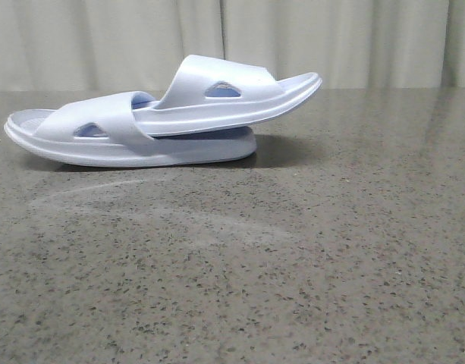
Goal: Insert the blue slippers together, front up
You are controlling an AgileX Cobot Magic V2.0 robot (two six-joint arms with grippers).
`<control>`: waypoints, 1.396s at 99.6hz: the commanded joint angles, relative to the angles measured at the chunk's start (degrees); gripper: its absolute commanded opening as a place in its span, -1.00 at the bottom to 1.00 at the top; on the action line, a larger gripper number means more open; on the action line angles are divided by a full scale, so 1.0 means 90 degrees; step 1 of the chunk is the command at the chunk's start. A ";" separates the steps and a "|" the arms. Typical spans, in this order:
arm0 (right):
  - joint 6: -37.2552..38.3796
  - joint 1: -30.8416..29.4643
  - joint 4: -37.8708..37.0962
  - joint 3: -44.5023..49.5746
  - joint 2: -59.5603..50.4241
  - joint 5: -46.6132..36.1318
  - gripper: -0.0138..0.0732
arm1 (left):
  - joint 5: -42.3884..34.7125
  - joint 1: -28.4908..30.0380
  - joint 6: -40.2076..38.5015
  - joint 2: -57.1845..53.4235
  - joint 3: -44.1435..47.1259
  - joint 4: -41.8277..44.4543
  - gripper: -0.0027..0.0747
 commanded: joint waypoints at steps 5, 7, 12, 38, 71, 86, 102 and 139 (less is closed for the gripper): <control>-0.0079 0.0010 0.0110 -0.0169 0.0024 -0.0169 -0.86 | -0.0102 -0.0064 -0.0002 0.0031 -0.0178 -0.0068 -0.89; -0.0079 0.0010 0.0110 -0.0169 0.0024 -0.0169 -0.86 | -0.0102 -0.0064 -0.0002 0.0031 -0.0178 -0.0068 -0.89; -0.0079 0.0010 0.0110 -0.0169 0.0024 -0.0169 -0.86 | -0.0102 -0.0064 -0.0002 0.0031 -0.0178 -0.0068 -0.89; -0.0079 0.0010 0.0110 -0.0169 0.0024 -0.0169 -0.86 | -0.0102 -0.0064 -0.0002 0.0031 -0.0178 -0.0068 -0.89; -0.0079 0.0010 0.0110 -0.0169 0.0024 -0.0169 -0.86 | -0.0265 -0.0048 -0.2025 0.0018 -0.0034 0.1826 -0.89; -0.0079 0.0010 0.0110 -0.0169 0.0024 -0.0169 -0.86 | -0.0923 0.0456 -0.6462 -0.0302 0.0511 0.5654 -0.89; -0.0079 0.0010 0.0110 -0.0169 0.0024 -0.0169 -0.86 | -0.0935 0.1249 -0.6885 -0.1122 0.1206 0.6470 -0.89; -0.0079 0.0010 0.0110 -0.0169 0.0024 -0.0169 -0.86 | -0.0469 0.2805 -0.7740 -0.2818 0.2303 0.7517 -0.89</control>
